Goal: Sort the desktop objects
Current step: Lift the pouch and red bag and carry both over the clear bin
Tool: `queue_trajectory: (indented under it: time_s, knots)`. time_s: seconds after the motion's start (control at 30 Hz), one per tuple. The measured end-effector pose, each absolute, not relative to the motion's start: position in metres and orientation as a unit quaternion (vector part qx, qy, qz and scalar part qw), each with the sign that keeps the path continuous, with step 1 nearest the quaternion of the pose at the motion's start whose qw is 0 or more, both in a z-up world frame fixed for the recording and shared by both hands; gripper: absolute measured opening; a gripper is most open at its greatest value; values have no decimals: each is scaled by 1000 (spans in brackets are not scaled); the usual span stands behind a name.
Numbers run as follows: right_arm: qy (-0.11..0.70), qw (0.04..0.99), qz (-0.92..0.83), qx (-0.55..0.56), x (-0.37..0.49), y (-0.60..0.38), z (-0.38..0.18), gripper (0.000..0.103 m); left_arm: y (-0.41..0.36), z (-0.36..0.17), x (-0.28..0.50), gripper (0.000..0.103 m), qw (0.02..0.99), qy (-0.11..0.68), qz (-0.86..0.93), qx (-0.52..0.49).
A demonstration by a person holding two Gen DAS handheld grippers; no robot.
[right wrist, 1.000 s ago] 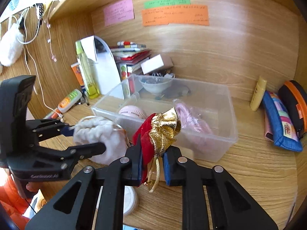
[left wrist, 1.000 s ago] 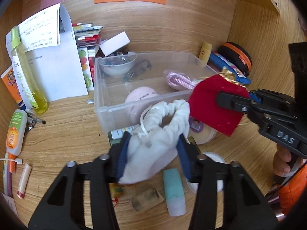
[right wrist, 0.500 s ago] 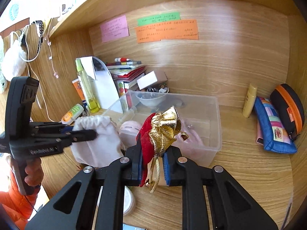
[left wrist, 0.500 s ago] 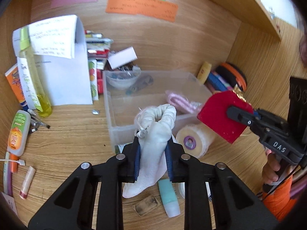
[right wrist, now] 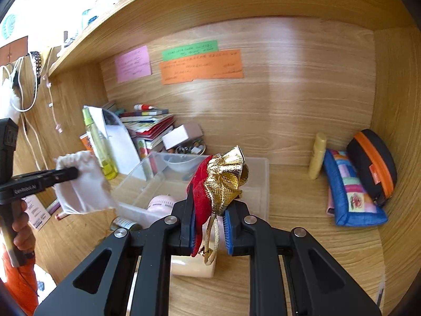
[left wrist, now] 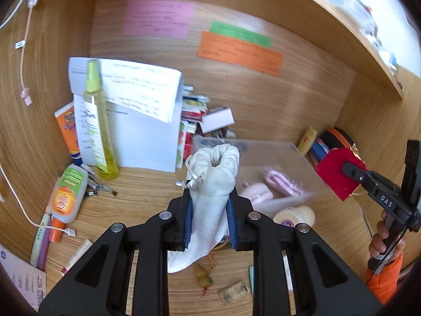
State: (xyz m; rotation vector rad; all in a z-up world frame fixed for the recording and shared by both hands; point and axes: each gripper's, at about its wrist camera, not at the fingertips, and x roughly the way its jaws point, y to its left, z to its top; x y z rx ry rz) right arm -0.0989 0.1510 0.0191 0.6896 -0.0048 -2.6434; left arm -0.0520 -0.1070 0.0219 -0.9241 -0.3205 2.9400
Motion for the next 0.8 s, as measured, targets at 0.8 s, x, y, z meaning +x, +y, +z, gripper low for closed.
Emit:
queue_trajectory:
  time_s: [0.8]
  knots:
    - [-3,200,-939,280,-160,136,8,15,-74,23,-149,22,60,-134,924,-353]
